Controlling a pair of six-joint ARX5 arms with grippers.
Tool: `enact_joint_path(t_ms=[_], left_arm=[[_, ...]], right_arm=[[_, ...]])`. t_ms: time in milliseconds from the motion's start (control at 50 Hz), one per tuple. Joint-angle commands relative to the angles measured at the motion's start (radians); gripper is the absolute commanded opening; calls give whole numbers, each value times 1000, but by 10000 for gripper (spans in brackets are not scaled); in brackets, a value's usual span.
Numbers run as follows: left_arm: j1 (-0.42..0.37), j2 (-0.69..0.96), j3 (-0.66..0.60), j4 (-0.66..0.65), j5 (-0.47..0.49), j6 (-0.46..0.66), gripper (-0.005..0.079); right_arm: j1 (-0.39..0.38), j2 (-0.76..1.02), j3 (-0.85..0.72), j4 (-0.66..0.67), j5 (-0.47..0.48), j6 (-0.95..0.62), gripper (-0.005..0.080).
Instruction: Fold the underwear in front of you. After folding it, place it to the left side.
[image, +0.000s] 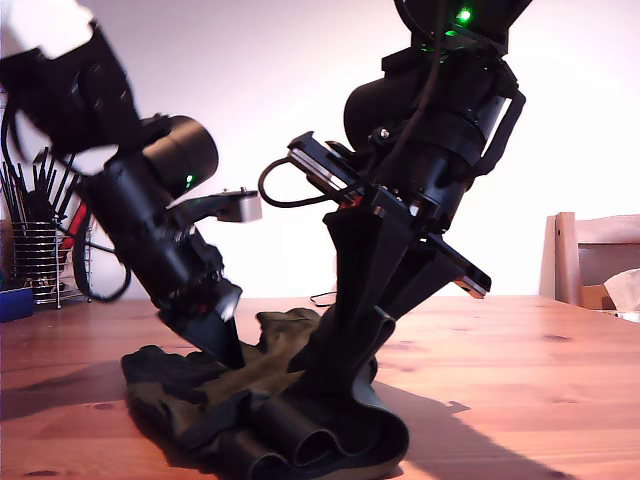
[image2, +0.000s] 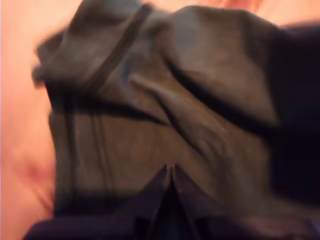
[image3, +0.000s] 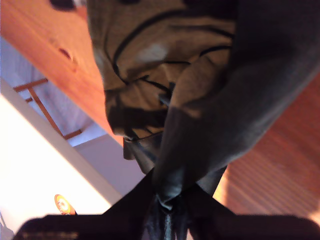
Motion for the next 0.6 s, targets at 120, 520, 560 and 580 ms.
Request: enact_joint_path(t_ms=[120,520,560,580], left_arm=[[24,-98,67,-194,162,-304,-21],[27,-236,18,-362,230,-664,12],[13,-252,-3,-352,215,-683,12],[6,-262,-17,-340,208,-697,12]], right_arm=[[-14,5,-13,12,-3,-29,-11],[-49,5,-13,75,-6,-55,-12],[-52,5,-13,82,-7,-55,-11],[-55,5,-13,83,-7,-55,-11]])
